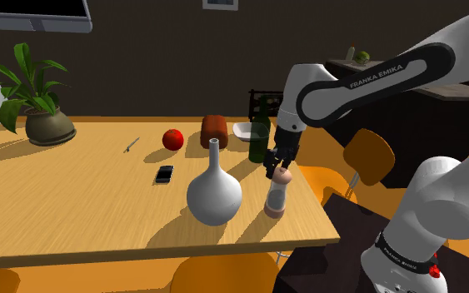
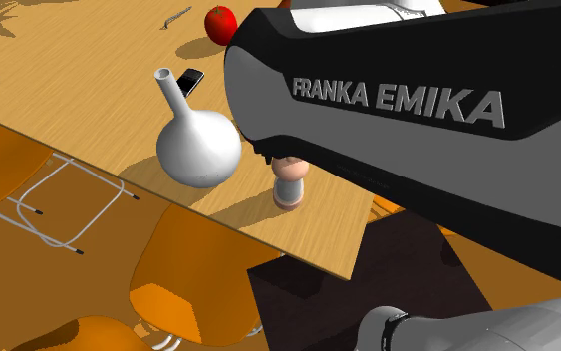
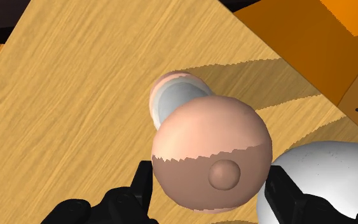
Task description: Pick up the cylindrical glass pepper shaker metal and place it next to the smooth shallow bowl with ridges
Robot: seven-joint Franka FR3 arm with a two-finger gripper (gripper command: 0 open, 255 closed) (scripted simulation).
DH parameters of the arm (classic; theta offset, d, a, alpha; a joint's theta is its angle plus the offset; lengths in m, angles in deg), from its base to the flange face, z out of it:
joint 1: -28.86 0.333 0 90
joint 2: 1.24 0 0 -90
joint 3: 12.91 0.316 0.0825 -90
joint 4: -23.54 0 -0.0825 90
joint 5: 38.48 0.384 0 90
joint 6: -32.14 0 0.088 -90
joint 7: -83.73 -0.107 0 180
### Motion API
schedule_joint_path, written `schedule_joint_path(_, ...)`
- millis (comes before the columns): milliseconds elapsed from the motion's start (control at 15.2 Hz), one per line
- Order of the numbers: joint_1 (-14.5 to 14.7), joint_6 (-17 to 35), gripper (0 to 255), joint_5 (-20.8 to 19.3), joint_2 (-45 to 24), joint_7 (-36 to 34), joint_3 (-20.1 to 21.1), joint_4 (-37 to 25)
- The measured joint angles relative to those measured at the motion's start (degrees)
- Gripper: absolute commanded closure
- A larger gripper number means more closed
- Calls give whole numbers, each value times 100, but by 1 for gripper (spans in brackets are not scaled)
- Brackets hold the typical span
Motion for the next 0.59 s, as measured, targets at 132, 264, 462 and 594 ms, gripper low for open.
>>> schedule_joint_path(132, 0, 0, 255, 0, 2, 0, 0, 0)
schedule_joint_path(264, 0, 2, 255, 1, 2, 1, -1, 0)
schedule_joint_path(462, 1, 4, 255, 1, -2, -2, 2, -2)
schedule_joint_path(594, -1, -41, 255, -6, 9, -13, 2, -33)
